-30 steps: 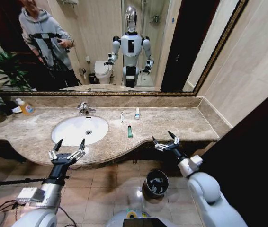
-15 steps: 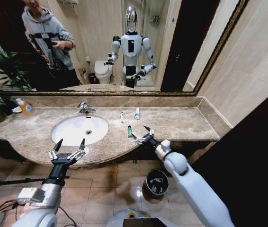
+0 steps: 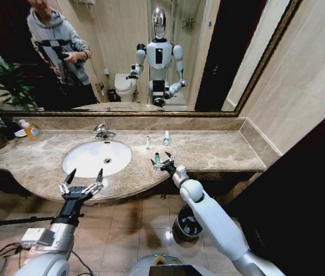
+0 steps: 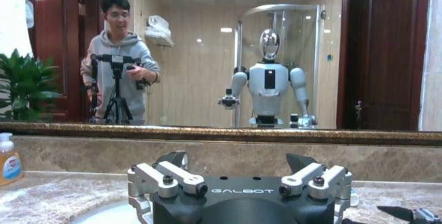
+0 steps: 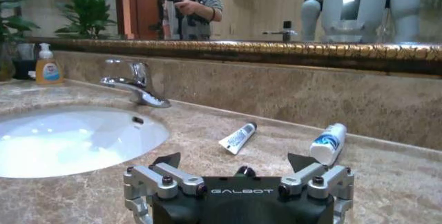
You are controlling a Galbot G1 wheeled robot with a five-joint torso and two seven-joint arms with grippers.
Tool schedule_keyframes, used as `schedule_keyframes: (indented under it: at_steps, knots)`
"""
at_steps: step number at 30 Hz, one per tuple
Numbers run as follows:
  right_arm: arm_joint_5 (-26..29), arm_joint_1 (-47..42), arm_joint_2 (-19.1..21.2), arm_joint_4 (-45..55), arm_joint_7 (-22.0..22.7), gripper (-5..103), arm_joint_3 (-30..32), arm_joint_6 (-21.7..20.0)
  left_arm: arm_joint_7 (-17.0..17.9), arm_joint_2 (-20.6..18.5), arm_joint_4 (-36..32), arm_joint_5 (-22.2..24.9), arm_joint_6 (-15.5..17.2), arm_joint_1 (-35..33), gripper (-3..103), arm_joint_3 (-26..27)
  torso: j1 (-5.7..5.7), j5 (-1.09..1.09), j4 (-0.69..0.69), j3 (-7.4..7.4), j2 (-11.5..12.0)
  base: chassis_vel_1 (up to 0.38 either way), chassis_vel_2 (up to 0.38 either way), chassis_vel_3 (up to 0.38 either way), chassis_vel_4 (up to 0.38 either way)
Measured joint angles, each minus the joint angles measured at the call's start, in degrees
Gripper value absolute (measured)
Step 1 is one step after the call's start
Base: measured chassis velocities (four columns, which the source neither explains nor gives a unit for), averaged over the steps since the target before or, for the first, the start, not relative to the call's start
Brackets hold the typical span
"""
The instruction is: Pick up the trash from the sink and place it in the trash bin.
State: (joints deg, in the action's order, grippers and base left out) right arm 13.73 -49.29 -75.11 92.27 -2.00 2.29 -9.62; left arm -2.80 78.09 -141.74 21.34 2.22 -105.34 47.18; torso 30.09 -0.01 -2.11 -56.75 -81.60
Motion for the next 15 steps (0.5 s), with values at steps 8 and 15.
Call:
schedule_keyframes:
  at_steps: [8, 15]
  knots:
    - [-1.7, 0.0, -1.3, -2.8, -0.5, 100, -0.5, 1.6, 0.0, 0.0, 0.0, 0.0, 0.0, 0.0, 100, 0.0, 0.00, 0.00, 0.00, 0.00, 0.0, 0.000, 0.000, 0.000, 0.000]
    - [-5.5, 0.7, -1.7, -6.2, -1.7, 103, -0.4, 4.7, 0.0, 0.0, 0.0, 0.0, 0.0, 0.0, 100, 0.0, -0.01, 0.00, 0.00, 0.00, 0.0, 0.000, 0.000, 0.000, 0.000]
